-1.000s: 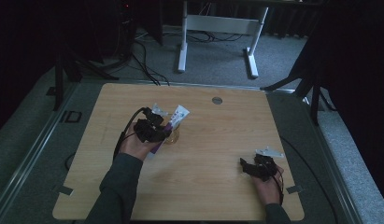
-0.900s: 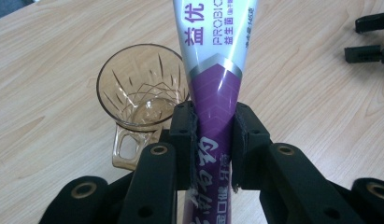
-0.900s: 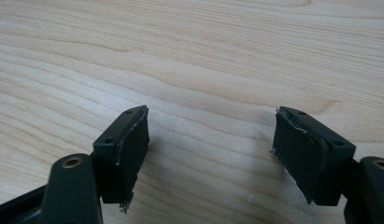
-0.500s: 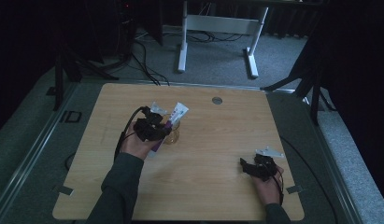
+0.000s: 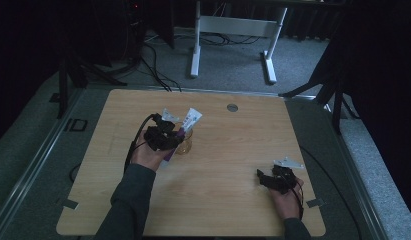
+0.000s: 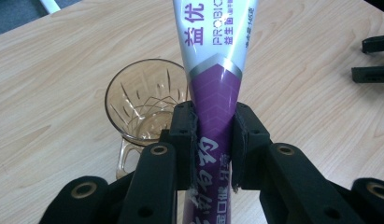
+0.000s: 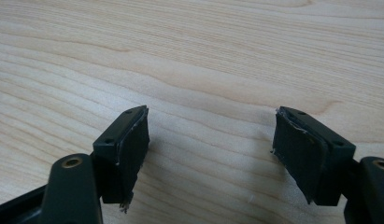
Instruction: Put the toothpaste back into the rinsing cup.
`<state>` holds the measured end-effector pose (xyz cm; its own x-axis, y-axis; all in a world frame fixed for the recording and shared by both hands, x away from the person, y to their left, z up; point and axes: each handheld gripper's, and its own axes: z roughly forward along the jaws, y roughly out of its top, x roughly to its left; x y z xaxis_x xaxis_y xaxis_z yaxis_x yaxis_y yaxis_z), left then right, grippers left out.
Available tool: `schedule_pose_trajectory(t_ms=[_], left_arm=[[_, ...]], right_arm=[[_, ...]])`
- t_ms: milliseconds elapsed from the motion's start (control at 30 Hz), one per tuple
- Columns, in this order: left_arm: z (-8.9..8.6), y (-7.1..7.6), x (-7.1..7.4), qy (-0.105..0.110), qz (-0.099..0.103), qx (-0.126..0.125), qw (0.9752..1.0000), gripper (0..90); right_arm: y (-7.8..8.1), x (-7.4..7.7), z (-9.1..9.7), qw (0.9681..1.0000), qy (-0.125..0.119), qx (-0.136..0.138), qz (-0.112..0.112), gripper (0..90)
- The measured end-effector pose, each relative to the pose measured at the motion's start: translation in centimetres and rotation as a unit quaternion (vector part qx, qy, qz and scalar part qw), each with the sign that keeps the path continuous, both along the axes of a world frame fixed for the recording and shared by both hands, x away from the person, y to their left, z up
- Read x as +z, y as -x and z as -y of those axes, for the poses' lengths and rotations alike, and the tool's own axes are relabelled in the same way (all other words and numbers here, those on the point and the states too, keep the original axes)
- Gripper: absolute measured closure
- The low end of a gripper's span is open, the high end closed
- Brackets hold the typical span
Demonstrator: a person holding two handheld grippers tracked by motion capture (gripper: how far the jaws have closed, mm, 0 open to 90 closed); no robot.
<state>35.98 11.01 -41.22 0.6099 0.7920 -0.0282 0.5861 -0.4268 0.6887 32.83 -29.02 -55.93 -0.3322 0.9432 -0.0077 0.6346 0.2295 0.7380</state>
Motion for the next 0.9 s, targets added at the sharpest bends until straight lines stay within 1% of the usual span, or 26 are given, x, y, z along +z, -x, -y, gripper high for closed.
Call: schedule_pose_trajectory(t_ms=[367, 433, 500, 800, 833, 900], left_arm=[[-0.16, -0.08, -0.06, 0.009, 0.013, 0.007, 0.9999, 73.2], [-0.18, -0.07, -0.02, 0.013, 0.020, 0.007, 0.9997, 73.1], [-0.17, -0.08, 0.00, 0.010, 0.026, 0.009, 0.9996, 73.1], [-0.50, -0.35, -0.05, 0.016, 0.033, 0.018, 0.9992, 73.1], [-0.54, -0.39, -0.08, 0.014, 0.037, 0.021, 0.9990, 73.1], [-0.57, -0.41, -0.10, 0.016, 0.038, 0.021, 0.9989, 73.1]], right_arm=[[0.01, 0.00, -0.01, 1.0000, 0.000, -0.001, -0.001, 26.9], [0.01, 0.00, -0.01, 1.0000, -0.001, -0.001, -0.001, 26.9], [0.01, 0.00, -0.01, 1.0000, 0.000, 0.000, -0.001, 26.9], [0.00, 0.00, 0.00, 1.0000, 0.000, 0.000, 0.000, 26.9], [0.00, 0.00, 0.00, 1.0000, 0.000, 0.000, 0.000, 26.9], [0.00, 0.00, 0.00, 1.0000, 0.000, 0.000, 0.000, 26.9]])
